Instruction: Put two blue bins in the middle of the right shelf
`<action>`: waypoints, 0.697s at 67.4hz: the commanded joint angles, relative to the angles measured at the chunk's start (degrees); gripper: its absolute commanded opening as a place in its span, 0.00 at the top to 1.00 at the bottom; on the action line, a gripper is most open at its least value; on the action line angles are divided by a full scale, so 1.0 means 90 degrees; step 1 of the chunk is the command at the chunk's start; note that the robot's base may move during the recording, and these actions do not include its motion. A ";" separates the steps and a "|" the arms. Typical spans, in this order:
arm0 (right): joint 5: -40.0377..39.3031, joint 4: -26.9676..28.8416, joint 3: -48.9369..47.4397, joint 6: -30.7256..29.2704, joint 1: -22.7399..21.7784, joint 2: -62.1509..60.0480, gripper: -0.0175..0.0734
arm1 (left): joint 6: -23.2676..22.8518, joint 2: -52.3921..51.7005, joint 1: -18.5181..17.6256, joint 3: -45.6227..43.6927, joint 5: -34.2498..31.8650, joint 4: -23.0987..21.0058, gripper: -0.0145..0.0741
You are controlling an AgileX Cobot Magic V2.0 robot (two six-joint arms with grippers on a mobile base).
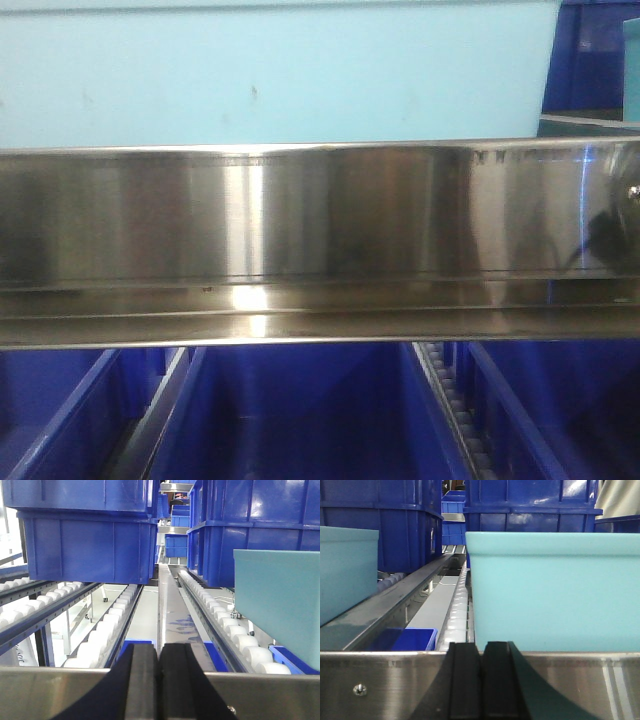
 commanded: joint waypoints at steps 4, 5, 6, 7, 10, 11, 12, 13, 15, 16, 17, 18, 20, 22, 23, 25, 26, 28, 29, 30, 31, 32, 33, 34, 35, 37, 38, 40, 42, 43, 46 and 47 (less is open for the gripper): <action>-0.0158 -0.0034 -0.0003 -0.0014 -0.0014 -0.0019 0.99 | 0.0006 -0.0023 0.0008 -0.0019 -0.0082 -0.0021 0.96; -0.0158 -0.0034 -0.0003 -0.0014 -0.0014 -0.0019 0.99 | 0.0006 -0.0023 0.0008 -0.0019 -0.0082 -0.0021 0.96; -0.0158 -0.0034 -0.0003 -0.0014 -0.0014 -0.0019 0.99 | 0.0006 -0.0023 0.0008 -0.0019 -0.0082 -0.0021 0.96; -0.0158 -0.0034 -0.0003 -0.0014 -0.0014 -0.0019 0.99 | 0.0006 -0.0023 0.0008 -0.0019 -0.0082 -0.0021 0.96; -0.0158 -0.0034 -0.0003 -0.0014 -0.0014 -0.0019 0.99 | 0.0006 -0.0023 0.0008 -0.0019 -0.0082 -0.0021 0.96; -0.0158 -0.0034 -0.0003 -0.0014 -0.0014 -0.0019 0.99 | 0.0006 -0.0023 0.0008 -0.0019 -0.0082 -0.0021 0.96; -0.0158 -0.0034 -0.0003 -0.0014 -0.0014 -0.0019 0.99 | 0.0006 -0.0023 0.0008 -0.0019 -0.0082 -0.0021 0.96; -0.0158 -0.0034 -0.0003 -0.0014 -0.0014 -0.0019 0.99 | 0.0006 -0.0023 0.0008 -0.0019 -0.0082 -0.0021 0.96; -0.0158 -0.0034 -0.0003 -0.0014 -0.0014 -0.0019 0.99 | 0.0006 -0.0023 0.0008 -0.0019 -0.0082 -0.0021 0.96; -0.0158 -0.0034 -0.0003 -0.0014 -0.0014 -0.0019 0.99 | 0.0006 -0.0023 0.0008 -0.0019 -0.0082 -0.0021 0.96; -0.0158 -0.0034 -0.0003 -0.0014 -0.0014 -0.0019 0.99 | 0.0006 -0.0023 0.0008 -0.0019 -0.0082 -0.0021 0.96; -0.0158 -0.0034 -0.0003 -0.0014 -0.0014 -0.0019 0.99 | 0.0006 -0.0023 0.0008 -0.0019 -0.0082 -0.0021 0.96; -0.0158 -0.0034 -0.0003 -0.0014 -0.0014 -0.0019 0.99 | 0.0006 -0.0023 0.0008 -0.0019 -0.0082 -0.0021 0.96; -0.0158 -0.0034 -0.0003 -0.0014 -0.0014 -0.0019 0.99 | 0.0006 -0.0023 0.0008 -0.0019 -0.0082 -0.0021 0.96; -0.0158 -0.0034 -0.0003 -0.0014 -0.0014 -0.0019 0.99 | 0.0006 -0.0023 0.0008 -0.0019 -0.0082 -0.0021 0.96; -0.0158 -0.0034 -0.0003 -0.0014 -0.0014 -0.0019 0.99 | 0.0006 -0.0023 0.0007 -0.0019 -0.0096 -0.0021 0.96; -0.0158 -0.0034 -0.0003 -0.0014 -0.0014 -0.0019 0.99 | 0.0006 -0.0023 0.0007 -0.0019 -0.0096 -0.0021 0.96; -0.0158 -0.0034 -0.0003 -0.0014 -0.0014 -0.0019 0.99 | 0.0006 -0.0023 0.0007 -0.0019 -0.0096 -0.0021 0.96; -0.0158 -0.0034 -0.0003 -0.0014 -0.0014 -0.0019 0.99 | 0.0006 -0.0023 0.0007 -0.0019 -0.0096 -0.0021 0.96; -0.0158 -0.0034 -0.0003 -0.0014 -0.0014 -0.0019 0.99 | 0.0006 -0.0023 0.0007 -0.0019 -0.0096 -0.0021 0.96; -0.0183 -0.0034 -0.0003 -0.0014 -0.0014 -0.0019 0.99 | 0.0006 -0.0023 0.0007 -0.0019 -0.0096 -0.0021 0.96; -0.0200 -0.0034 -0.0003 -0.0014 -0.0014 -0.0019 0.99 | 0.0006 -0.0023 0.0007 -0.0019 -0.0096 -0.0021 0.96; -0.0225 -0.0034 -0.0003 -0.0014 -0.0014 -0.0019 0.99 | 0.0006 -0.0023 0.0007 -0.0019 -0.0113 -0.0021 0.96; -0.0235 -0.0034 -0.0003 -0.0014 -0.0014 -0.0019 0.99 | 0.0006 -0.0023 0.0007 -0.0019 -0.0113 -0.0021 0.96; -0.0265 -0.0034 -0.0003 -0.0014 -0.0014 -0.0019 0.99 | 0.0006 -0.0023 0.0007 -0.0019 -0.0113 -0.0021 0.96; -0.0300 -0.0034 -0.0003 -0.0014 -0.0014 -0.0019 0.99 | 0.0006 -0.0023 0.0007 -0.0019 -0.0113 -0.0021 0.96; -0.0314 -0.0034 -0.0003 -0.0014 -0.0014 -0.0019 0.99 | 0.0006 -0.0023 0.0007 -0.0019 -0.0113 -0.0021 0.96; -0.0356 -0.0034 -0.0003 -0.0014 -0.0014 -0.0019 0.99 | 0.0006 -0.0023 0.0007 -0.0019 -0.0220 -0.0021 0.96; -0.0403 -0.0034 -0.0003 -0.0014 -0.0014 -0.0019 0.99 | 0.0006 -0.0023 0.0007 -0.0019 -0.0286 -0.0021 0.96; -0.0428 -0.0034 -0.0003 -0.0014 -0.0014 -0.0019 0.99 | 0.0006 -0.0023 0.0007 -0.0019 -0.0299 -0.0021 0.96; -0.0428 -0.0034 -0.0003 -0.0014 -0.0014 -0.0019 0.99 | 0.0006 -0.0023 0.0007 -0.0019 -0.0332 -0.0021 0.96; -0.0428 -0.0034 -0.0003 -0.0014 -0.0014 -0.0019 0.99 | 0.0006 -0.0023 0.0007 -0.0019 -0.0332 -0.0021 0.96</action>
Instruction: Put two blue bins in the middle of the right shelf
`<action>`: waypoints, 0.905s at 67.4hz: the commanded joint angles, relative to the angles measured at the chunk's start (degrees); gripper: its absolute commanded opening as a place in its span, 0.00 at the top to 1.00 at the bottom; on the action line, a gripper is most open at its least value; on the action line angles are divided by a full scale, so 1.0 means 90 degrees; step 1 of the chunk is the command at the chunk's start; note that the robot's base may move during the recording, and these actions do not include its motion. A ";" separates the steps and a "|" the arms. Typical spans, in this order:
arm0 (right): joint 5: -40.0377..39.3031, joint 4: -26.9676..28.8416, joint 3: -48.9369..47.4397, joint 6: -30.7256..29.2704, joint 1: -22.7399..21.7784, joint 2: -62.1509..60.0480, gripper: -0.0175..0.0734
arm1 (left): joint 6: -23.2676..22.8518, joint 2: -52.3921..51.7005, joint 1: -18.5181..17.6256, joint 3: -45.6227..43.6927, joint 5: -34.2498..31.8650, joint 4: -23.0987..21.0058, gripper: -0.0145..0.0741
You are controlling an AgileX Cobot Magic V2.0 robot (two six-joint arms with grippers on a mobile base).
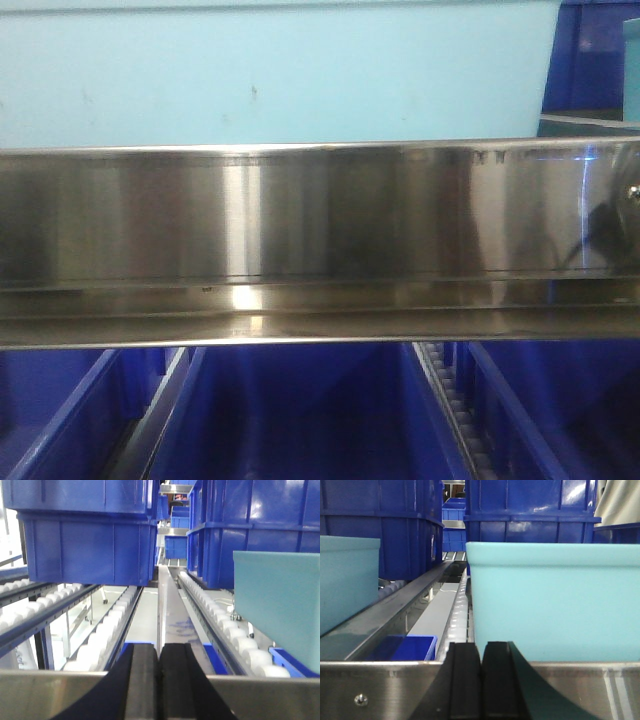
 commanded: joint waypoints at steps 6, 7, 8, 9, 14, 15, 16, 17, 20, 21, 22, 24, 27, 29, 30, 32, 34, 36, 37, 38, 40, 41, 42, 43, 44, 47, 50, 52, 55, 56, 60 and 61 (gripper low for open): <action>-0.0422 -0.0034 -0.0003 -0.0014 -0.0014 -0.0019 0.99 | 0.0006 -0.0023 0.0007 -0.0019 -0.0440 -0.0021 0.96; -0.0438 -0.0034 -0.0003 -0.0014 -0.0014 -0.0019 0.99 | 0.0006 -0.0023 0.0007 -0.0019 -0.0477 -0.0021 0.96; -0.0454 -0.0034 -0.0003 -0.0014 -0.0014 -0.0019 0.99 | 0.0006 -0.0023 0.0007 -0.0019 -0.0512 -0.0021 0.96; -0.0484 -0.0034 -0.0003 -0.0014 -0.0014 -0.0019 0.99 | 0.0006 -0.0023 0.0007 -0.0019 -0.0570 -0.0021 0.96; -0.0566 -0.0034 -0.0003 -0.0014 -0.0014 -0.0019 0.99 | 0.0006 -0.0023 0.0007 -0.0019 -0.0830 -0.0021 0.96; -0.0609 -0.0034 -0.0003 -0.0014 -0.0014 -0.0019 0.99 | 0.0006 -0.0023 0.0007 -0.0019 -0.0891 -0.0021 0.96; -0.0684 -0.0034 -0.0003 -0.0014 -0.0014 -0.0019 0.99 | 0.0006 -0.0023 0.0007 -0.0019 -0.1023 -0.0021 0.96; -0.0745 -0.0034 -0.0003 -0.0014 -0.0014 -0.0019 0.99 | 0.0006 -0.0023 0.0007 -0.0019 -0.1115 -0.0021 0.96; -0.0935 -0.0034 -0.0003 -0.0014 -0.0014 -0.0019 0.99 | 0.0006 -0.0023 0.0007 -0.0019 -0.1395 -0.0021 0.96; -0.1002 -0.0034 -0.0003 -0.0014 -0.0014 -0.0019 0.99 | 0.0006 -0.0023 0.0007 -0.0019 -0.1494 -0.0021 0.96; -0.1071 -0.0034 -0.0003 -0.0014 -0.0014 -0.0019 0.99 | 0.0006 -0.0023 0.0007 -0.0019 -0.1643 -0.0021 0.96; -0.1135 -0.0034 -0.0003 -0.0014 -0.0014 -0.0019 0.99 | 0.0006 -0.0023 0.0007 -0.0019 -0.1804 -0.0021 0.96; -0.1165 -0.0034 -0.0115 -0.0014 -0.0014 -0.0019 0.99 | 0.0006 -0.0023 0.0007 -0.0019 -0.1874 -0.0021 0.96; -0.1145 -0.0034 -0.0261 -0.0014 -0.0014 -0.0019 0.99 | 0.0006 -0.0023 0.0007 -0.0150 -0.1798 -0.0021 0.96; -0.1127 -0.0034 -0.0385 -0.0014 -0.0014 -0.0019 0.99 | 0.0006 -0.0023 0.0007 -0.0224 -0.1743 -0.0021 0.96; -0.1096 -0.0034 -0.0567 -0.0014 -0.0014 -0.0019 0.99 | 0.0006 -0.0023 0.0007 -0.0389 -0.1589 -0.0004 0.96; -0.1048 -0.0034 -0.0765 -0.0014 -0.0014 -0.0019 0.99 | 0.0006 -0.0023 0.0007 -0.0570 -0.1488 0.0022 0.96; -0.1011 -0.0034 -0.0972 -0.0014 -0.0014 -0.0019 0.99 | 0.0006 -0.0023 0.0007 -0.0820 -0.1347 0.0069 0.96; -0.0967 -0.0034 -0.1133 -0.0014 -0.0014 -0.0019 0.99 | 0.0006 -0.0023 0.0007 -0.0923 -0.1233 0.0091 0.96; -0.0884 -0.0034 -0.1246 -0.0014 -0.0014 -0.0019 0.99 | 0.0006 -0.0023 0.0007 -0.1026 -0.1161 0.0117 0.96; -0.0713 -0.0034 -0.1549 -0.0014 -0.0014 -0.0019 0.99 | 0.0006 -0.0023 0.0007 -0.1296 -0.0976 0.0169 0.96; -0.0548 -0.0034 -0.1673 -0.0014 -0.0014 -0.0019 0.99 | 0.0006 -0.0023 0.0007 -0.1352 -0.0896 0.0185 0.96; -0.0422 -0.0034 -0.1798 -0.0014 -0.0014 0.0028 0.99 | 0.0006 0.0000 0.0007 -0.1520 -0.0805 0.0185 0.96; -0.0268 -0.0034 -0.1925 -0.0014 -0.0014 0.0081 0.99 | 0.0006 0.0056 0.0007 -0.1635 -0.0708 0.0185 0.96; -0.0159 -0.0034 -0.2050 -0.0014 -0.0014 0.0136 0.99 | 0.0006 0.0076 0.0007 -0.1752 -0.0603 0.0185 0.96; 0.0282 -0.0034 -0.2520 -0.0014 -0.0014 0.0392 0.99 | 0.0006 0.0260 0.0007 -0.2230 -0.0086 0.0185 0.94; 0.0513 -0.0034 -0.2906 -0.0014 -0.0014 0.0693 0.98 | 0.0006 0.0504 0.0007 -0.2686 0.0448 0.0185 0.89; 0.0587 -0.0034 -0.3074 -0.0014 -0.0014 0.0847 0.96 | 0.0006 0.0638 0.0007 -0.2892 0.0681 0.0185 0.86; 0.0750 -0.0034 -0.3357 -0.0014 -0.0014 0.1157 0.89 | 0.0006 0.0882 0.0007 -0.3217 0.1017 0.0185 0.78; 0.0794 -0.0034 -0.3431 -0.0014 -0.0014 0.1236 0.87 | 0.0006 0.0957 0.0007 -0.3300 0.1134 0.0185 0.76; 0.0963 -0.0034 -0.3731 -0.0014 -0.0014 0.1572 0.72 | 0.0006 0.1346 0.0007 -0.3633 0.1435 0.0185 0.63; 0.0988 -0.0034 -0.3777 -0.0014 -0.0014 0.1645 0.69 | 0.0006 0.1424 0.0007 -0.3725 0.1487 0.0185 0.60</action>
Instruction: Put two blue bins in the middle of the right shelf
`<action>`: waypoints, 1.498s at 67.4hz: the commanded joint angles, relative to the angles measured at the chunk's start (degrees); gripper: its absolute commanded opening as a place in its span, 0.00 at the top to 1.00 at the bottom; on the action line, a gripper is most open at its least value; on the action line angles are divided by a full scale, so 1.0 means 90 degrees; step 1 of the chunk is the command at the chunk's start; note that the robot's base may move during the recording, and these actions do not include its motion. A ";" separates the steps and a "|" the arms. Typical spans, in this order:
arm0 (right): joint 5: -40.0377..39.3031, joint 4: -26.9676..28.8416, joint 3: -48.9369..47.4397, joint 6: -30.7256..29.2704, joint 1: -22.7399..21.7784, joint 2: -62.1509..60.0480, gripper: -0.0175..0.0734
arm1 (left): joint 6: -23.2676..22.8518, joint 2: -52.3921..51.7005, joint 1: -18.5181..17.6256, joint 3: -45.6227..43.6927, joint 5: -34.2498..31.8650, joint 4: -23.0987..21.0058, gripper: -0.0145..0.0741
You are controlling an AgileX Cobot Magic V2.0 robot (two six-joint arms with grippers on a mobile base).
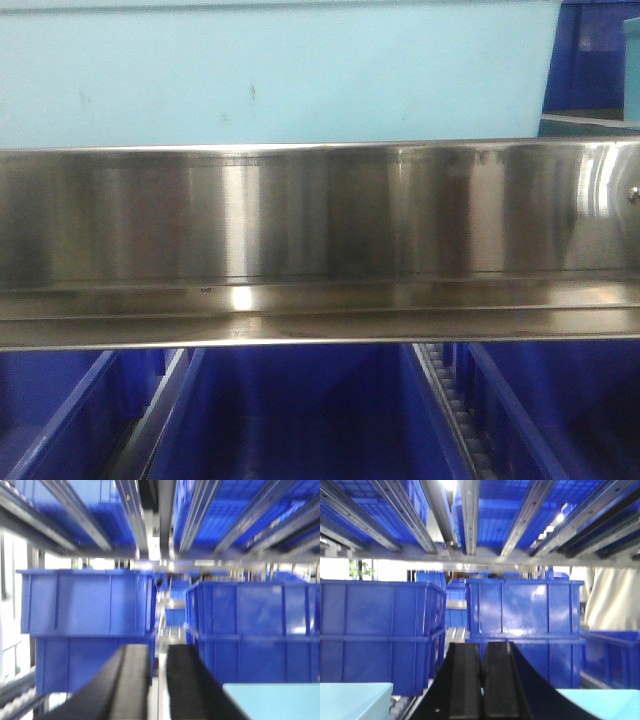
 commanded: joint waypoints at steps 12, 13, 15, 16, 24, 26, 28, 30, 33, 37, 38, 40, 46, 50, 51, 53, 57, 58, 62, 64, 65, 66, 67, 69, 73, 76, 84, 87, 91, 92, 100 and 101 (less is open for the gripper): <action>0.0235 -0.0034 -0.0560 -0.0014 -0.0014 0.1260 0.22 | 0.0006 0.1453 0.0007 -0.0913 0.0728 -0.0054 0.26; 0.0219 -0.0034 -0.0560 -0.0014 -0.0014 0.1311 0.20 | 0.0006 0.1527 0.0007 -0.0948 0.0728 -0.0067 0.24; 0.0168 -0.0034 -0.0560 -0.0014 -0.0014 0.1405 0.17 | 0.0006 0.1675 -0.0034 -0.1018 0.0728 -0.0079 0.19; 0.0150 -0.0034 -0.0560 -0.0014 -0.0014 0.1450 0.18 | 0.0006 0.1776 -0.0073 -0.1078 0.0728 -0.0079 0.18; 0.0264 -0.0019 -0.0825 -0.0014 0.0057 0.1853 0.19 | 0.0006 0.2437 -0.0582 -0.1681 0.1089 -0.0164 0.15; 0.0372 -0.0019 -0.0954 -0.0014 0.0110 0.1979 0.19 | 0.0006 0.2596 -0.0757 -0.1864 0.1325 -0.0164 0.15; 0.0515 -0.0006 -0.1142 -0.0014 0.0202 0.2131 0.19 | 0.0006 0.2816 -0.0933 -0.2112 0.1615 -0.0164 0.15; 0.0671 0.0009 -0.1354 -0.0014 0.0320 0.2271 0.19 | 0.0006 0.3046 -0.1105 -0.2373 0.1905 -0.0164 0.15; 0.0960 0.0041 -0.1703 -0.0014 0.0519 0.2545 0.19 | 0.0006 0.3388 -0.1302 -0.2743 0.2241 -0.0164 0.15; 0.1377 0.0064 -0.2161 -0.0014 0.0778 0.2975 0.19 | 0.0006 0.3780 -0.1559 -0.3179 0.2724 -0.0190 0.15; 0.1496 0.0064 -0.2346 -0.0014 0.0883 0.3078 0.19 | 0.0006 0.3880 -0.1606 -0.3293 0.2847 -0.0218 0.15; 0.1807 0.0064 -0.2597 -0.0014 0.1021 0.3292 0.19 | 0.0006 0.4132 -0.1685 -0.3581 0.3083 -0.0256 0.15; 0.2780 0.0064 -0.3562 -0.0014 0.1501 0.4140 0.19 | 0.0006 0.4944 -0.1790 -0.4475 0.3940 -0.0521 0.15; 0.3384 0.0064 -0.4152 -0.0014 0.1750 0.4692 0.19 | 0.0006 0.5441 -0.1790 -0.5003 0.4468 -0.0674 0.15; 0.3520 0.0064 -0.4285 -0.0014 0.1801 0.4814 0.19 | 0.0006 0.5550 -0.1790 -0.5113 0.4579 -0.0707 0.15; 0.3799 0.0064 -0.4611 -0.0014 0.1920 0.5121 0.19 | 0.0006 0.5757 -0.1790 -0.5332 0.4852 -0.0758 0.15; 0.4515 0.0064 -0.5204 -0.0014 0.2089 0.5671 0.19 | 0.0006 0.6272 -0.1790 -0.5835 0.5294 -0.0796 0.15; 0.4657 0.0064 -0.5395 -0.0014 0.2127 0.5848 0.19 | 0.0006 0.6368 -0.1790 -0.5924 0.5423 -0.0797 0.15; 0.5288 0.0064 -0.5922 -0.0014 0.2193 0.6368 0.19 | 0.0006 0.6834 -0.1790 -0.6309 0.5745 -0.0806 0.15; 0.5494 0.0064 -0.6133 -0.0014 0.2209 0.6592 0.19 | 0.0006 0.7011 -0.1790 -0.6438 0.5859 -0.0806 0.15; 0.5621 0.0064 -0.6280 -0.0014 0.2209 0.6754 0.19 | 0.0006 0.7141 -0.1790 -0.6524 0.5928 -0.0822 0.15; 0.5693 0.0064 -0.6372 -0.0014 0.2209 0.6857 0.19 | 0.0006 0.7224 -0.1790 -0.6576 0.5966 -0.0834 0.15; 0.5759 0.0064 -0.6460 -0.0014 0.2209 0.7007 0.19 | 0.0006 0.7305 -0.1790 -0.6622 0.6015 -0.0838 0.15; 0.5895 0.0064 -0.6656 -0.0014 0.2209 0.7253 0.19 | 0.0006 0.7497 -0.1790 -0.6717 0.6055 -0.0849 0.15; 0.6019 0.0064 -0.6928 -0.0014 0.2209 0.7607 0.19 | 0.0006 0.7821 -0.1790 -0.6796 0.6070 -0.0849 0.15; 0.6019 0.0064 -0.7049 0.0019 0.2209 0.7887 0.19 | 0.0006 0.8026 -0.1790 -0.6825 0.6070 -0.0849 0.15; 0.5966 0.0129 -0.7193 0.0152 0.2209 0.8489 0.19 | 0.0006 0.8595 -0.1790 -0.6825 0.6057 -0.0866 0.15; 0.5966 0.0215 -0.7193 0.0210 0.2209 0.8715 0.19 | 0.0006 0.8766 -0.1790 -0.6825 0.6057 -0.0866 0.15; 0.5937 0.0337 -0.7193 0.0210 0.2209 0.8972 0.19 | 0.0006 0.8995 -0.1790 -0.6825 0.6057 -0.0877 0.16; 0.5937 0.0364 -0.7193 0.0210 0.2209 0.9069 0.19 | 0.0006 0.9043 -0.1790 -0.6825 0.6043 -0.0877 0.16; 0.5897 0.0421 -0.7193 0.0210 0.2209 0.9529 0.19 | 0.0006 0.9389 -0.1790 -0.6825 0.6043 -0.0881 0.20; 0.5897 0.0421 -0.7193 0.0210 0.2209 0.9582 0.19 | 0.0006 0.9439 -0.1790 -0.6825 0.6043 -0.0881 0.20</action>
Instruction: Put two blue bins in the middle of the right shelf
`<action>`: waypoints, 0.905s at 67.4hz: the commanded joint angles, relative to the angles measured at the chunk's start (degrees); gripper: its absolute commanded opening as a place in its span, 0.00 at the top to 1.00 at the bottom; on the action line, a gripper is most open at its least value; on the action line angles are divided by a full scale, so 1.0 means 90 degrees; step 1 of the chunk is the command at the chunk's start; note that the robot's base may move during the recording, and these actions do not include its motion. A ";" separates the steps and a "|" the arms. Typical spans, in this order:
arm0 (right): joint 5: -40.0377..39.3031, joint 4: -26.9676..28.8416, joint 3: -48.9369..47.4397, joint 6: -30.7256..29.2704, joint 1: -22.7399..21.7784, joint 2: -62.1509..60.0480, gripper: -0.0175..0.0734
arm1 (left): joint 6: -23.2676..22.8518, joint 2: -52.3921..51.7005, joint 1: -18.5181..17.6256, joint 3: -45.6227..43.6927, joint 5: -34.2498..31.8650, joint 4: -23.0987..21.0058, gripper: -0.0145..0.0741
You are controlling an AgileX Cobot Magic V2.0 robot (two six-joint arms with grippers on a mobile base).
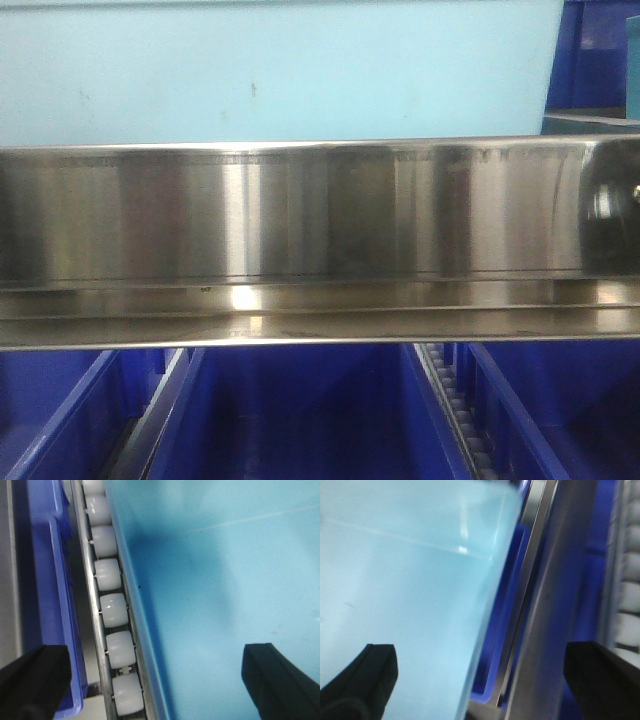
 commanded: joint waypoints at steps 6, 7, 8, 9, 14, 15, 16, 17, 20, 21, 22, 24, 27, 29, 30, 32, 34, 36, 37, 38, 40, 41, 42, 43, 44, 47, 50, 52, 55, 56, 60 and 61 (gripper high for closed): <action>-0.0070 0.0018 -0.0058 0.0000 0.0007 0.0511 0.19 | 0.0006 0.0336 -0.0035 -0.0060 -0.0021 -0.0093 0.23; -0.0070 0.0018 -0.0058 0.0000 0.0007 0.0546 0.19 | 0.0006 0.0364 -0.0035 -0.0060 -0.0021 -0.0093 0.23; -0.0070 0.0018 -0.0058 0.0000 0.0007 0.0579 0.20 | 0.0006 0.0375 -0.0035 -0.0060 -0.0021 -0.0093 0.24; -0.0070 0.0018 -0.0058 0.0000 0.0007 0.0604 0.20 | 0.0006 0.0388 -0.0035 -0.0060 -0.0021 -0.0093 0.24; -0.0070 0.0018 -0.0058 0.0000 0.0007 0.0693 0.27 | 0.0006 0.0445 -0.0035 -0.0060 -0.0021 -0.0093 0.28; -0.0070 0.0018 -0.0058 0.0000 0.0007 0.0707 0.29 | 0.0006 0.0459 -0.0035 -0.0060 -0.0021 -0.0093 0.29; -0.0070 0.0018 -0.0058 0.0000 0.0007 0.0705 0.30 | 0.0006 0.0459 -0.0035 -0.0060 -0.0021 -0.0093 0.30; -0.0070 0.0018 -0.0058 0.0000 0.0007 0.0717 0.33 | 0.0006 0.0459 -0.0035 -0.0060 -0.0035 -0.0093 0.31; -0.0082 0.0018 -0.0058 0.0000 0.0007 0.0720 0.45 | 0.0006 0.0459 -0.0035 -0.0060 -0.0047 -0.0093 0.38; -0.0083 0.0018 -0.0058 0.0000 0.0007 0.0720 0.45 | 0.0006 0.0459 -0.0035 -0.0060 -0.0047 -0.0093 0.39; -0.0083 0.0018 -0.0058 0.0000 0.0007 0.0720 0.51 | 0.0006 0.0459 -0.0035 -0.0060 -0.0047 -0.0093 0.42; -0.0098 0.0018 -0.0058 0.0000 0.0007 0.0720 0.60 | 0.0006 0.0459 -0.0035 -0.0060 -0.0063 -0.0093 0.49; -0.0112 0.0018 -0.0058 0.0000 0.0007 0.0720 0.73 | 0.0006 0.0459 -0.0035 -0.0060 -0.0063 -0.0093 0.57; -0.0112 0.0018 -0.0058 0.0000 0.0007 0.0720 0.82 | 0.0006 0.0459 -0.0035 -0.0060 -0.0063 -0.0093 0.66; -0.0112 0.0018 -0.0058 0.0000 0.0007 0.0720 0.88 | 0.0006 0.0459 -0.0035 -0.0060 -0.0063 -0.0093 0.72; -0.0127 0.0018 -0.0058 0.0000 0.0007 0.0720 0.94 | 0.0006 0.0459 -0.0035 -0.0060 -0.0063 -0.0093 0.78; -0.0127 0.0018 -0.0058 0.0000 0.0007 0.0720 0.99 | 0.0006 0.0459 -0.0035 -0.0060 -0.0063 -0.0093 0.85; -0.0143 0.0018 -0.0058 0.0000 0.0007 0.0720 0.98 | 0.0006 0.0459 -0.0035 -0.0060 -0.0063 -0.0093 0.92; -0.0143 0.0018 -0.0058 0.0000 0.0007 0.0720 0.98 | 0.0006 0.0459 -0.0035 -0.0060 -0.0063 -0.0093 0.96; -0.0143 0.0018 -0.0058 0.0000 0.0007 0.0720 0.98 | 0.0006 0.0459 -0.0035 -0.0060 -0.0063 -0.0093 0.96; -0.0143 0.0005 -0.0058 0.0000 0.0007 0.0720 0.98 | 0.0006 0.0459 -0.0035 -0.0060 -0.0063 -0.0093 0.96; -0.0143 0.0005 -0.0058 0.0000 0.0007 0.0720 0.98 | 0.0006 0.0459 -0.0035 -0.0060 -0.0063 -0.0093 0.96; -0.0143 0.0005 -0.0058 0.0000 0.0007 0.0720 0.98 | 0.0006 0.0459 -0.0035 -0.0060 -0.0063 -0.0093 0.96; -0.0143 0.0005 -0.0058 0.0000 0.0007 0.0720 0.98 | 0.0006 0.0459 -0.0035 -0.0060 -0.0063 -0.0093 0.96; -0.0143 0.0005 -0.0058 0.0000 0.0007 0.0720 0.98 | 0.0006 0.0459 -0.0035 -0.0060 -0.0063 -0.0093 0.96; -0.0143 0.0005 -0.0058 0.0000 0.0007 0.0720 0.98 | 0.0006 0.0459 -0.0035 -0.0060 -0.0063 -0.0093 0.96; -0.0143 0.0005 -0.0058 0.0000 0.0007 0.0705 0.98 | 0.0006 0.0445 -0.0035 -0.0060 -0.0063 -0.0093 0.96; -0.0130 0.0005 -0.0058 0.0034 0.0007 0.0687 0.98 | 0.0006 0.0445 -0.0035 -0.0060 -0.0063 -0.0093 0.96; -0.0130 -0.0007 -0.0058 0.0059 0.0007 0.0657 0.98 | 0.0006 0.0416 -0.0035 -0.0074 -0.0063 -0.0093 0.96; -0.0130 -0.0007 -0.0058 0.0060 0.0007 0.0639 0.98 | 0.0006 0.0416 -0.0035 -0.0074 -0.0063 -0.0093 0.96; -0.0130 -0.0007 -0.0058 0.0060 0.0007 0.0551 0.98 | 0.0006 0.0355 -0.0035 -0.0085 -0.0063 -0.0093 0.96; -0.0130 -0.0007 -0.0058 0.0060 0.0007 0.0519 0.98 | 0.0006 0.0320 -0.0035 -0.0085 -0.0063 -0.0093 0.96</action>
